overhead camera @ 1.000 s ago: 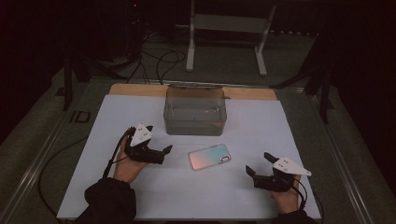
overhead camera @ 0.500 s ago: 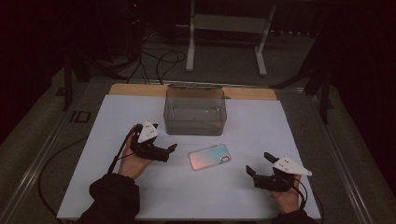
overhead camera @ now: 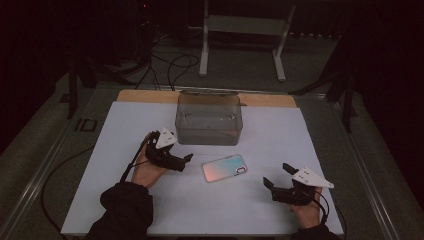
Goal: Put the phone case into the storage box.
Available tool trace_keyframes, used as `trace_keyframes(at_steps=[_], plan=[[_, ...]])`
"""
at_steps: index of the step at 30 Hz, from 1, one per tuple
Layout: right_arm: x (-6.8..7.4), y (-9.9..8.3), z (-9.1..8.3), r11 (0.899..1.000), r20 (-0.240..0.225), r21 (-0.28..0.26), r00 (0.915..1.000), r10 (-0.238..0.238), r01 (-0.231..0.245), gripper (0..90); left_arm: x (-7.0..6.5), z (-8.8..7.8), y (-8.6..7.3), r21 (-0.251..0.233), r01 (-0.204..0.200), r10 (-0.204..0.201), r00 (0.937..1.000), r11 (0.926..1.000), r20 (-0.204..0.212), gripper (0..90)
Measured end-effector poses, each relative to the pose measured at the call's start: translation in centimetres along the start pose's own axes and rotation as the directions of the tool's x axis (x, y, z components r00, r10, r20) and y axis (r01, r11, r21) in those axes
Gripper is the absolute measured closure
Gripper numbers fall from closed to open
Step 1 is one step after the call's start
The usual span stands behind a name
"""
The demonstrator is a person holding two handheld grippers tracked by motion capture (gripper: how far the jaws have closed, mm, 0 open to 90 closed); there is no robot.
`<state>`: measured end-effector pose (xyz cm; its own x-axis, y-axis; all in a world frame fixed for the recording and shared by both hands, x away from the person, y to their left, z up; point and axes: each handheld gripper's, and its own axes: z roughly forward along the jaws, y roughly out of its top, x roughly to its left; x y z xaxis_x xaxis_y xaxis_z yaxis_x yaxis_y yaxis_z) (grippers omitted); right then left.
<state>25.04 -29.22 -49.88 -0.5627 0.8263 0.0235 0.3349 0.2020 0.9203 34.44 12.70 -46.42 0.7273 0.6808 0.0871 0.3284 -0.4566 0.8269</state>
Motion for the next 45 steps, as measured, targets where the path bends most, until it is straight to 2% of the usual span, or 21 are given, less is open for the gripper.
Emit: trace_keyframes(at_steps=[4, 10, 28, 36, 45], plan=[[0.0, 0.0, 0.0, 1.0, -0.001, 0.001, 1.0, -0.001, 0.001, 9.9, -0.1, 0.5, 0.2, 0.027, -0.013, 0.013, 0.9999, 0.9996, 0.006, 0.3], [0.0, 0.0, 0.0, 1.0, -0.002, 0.001, 1.0, 0.001, -0.001, 9.9, -0.1, 1.2, 0.5, 0.068, 0.004, -0.006, 0.9994, 0.9976, 0.035, 0.4], [0.0, 0.0, 0.0, 1.0, -0.005, 0.004, 1.0, -0.004, 0.004, 9.9, -1.2, 3.3, 1.4, 0.144, -0.068, 0.061, 0.9966, 0.9873, 0.055, 2.2], [0.0, 0.0, 0.0, 1.0, -0.005, 0.002, 1.0, -0.003, 0.003, 9.9, -1.5, 4.0, 1.7, 0.17, -0.089, 0.078, 0.9947, 0.9815, 0.066, 2.7], [0.0, 0.0, 0.1, 1.0, -0.009, 0.005, 1.0, -0.003, 0.003, 9.9, -1.8, 5.1, 1.9, 0.223, -0.111, 0.095, 0.9921, 0.9683, 0.081, 3.4]])
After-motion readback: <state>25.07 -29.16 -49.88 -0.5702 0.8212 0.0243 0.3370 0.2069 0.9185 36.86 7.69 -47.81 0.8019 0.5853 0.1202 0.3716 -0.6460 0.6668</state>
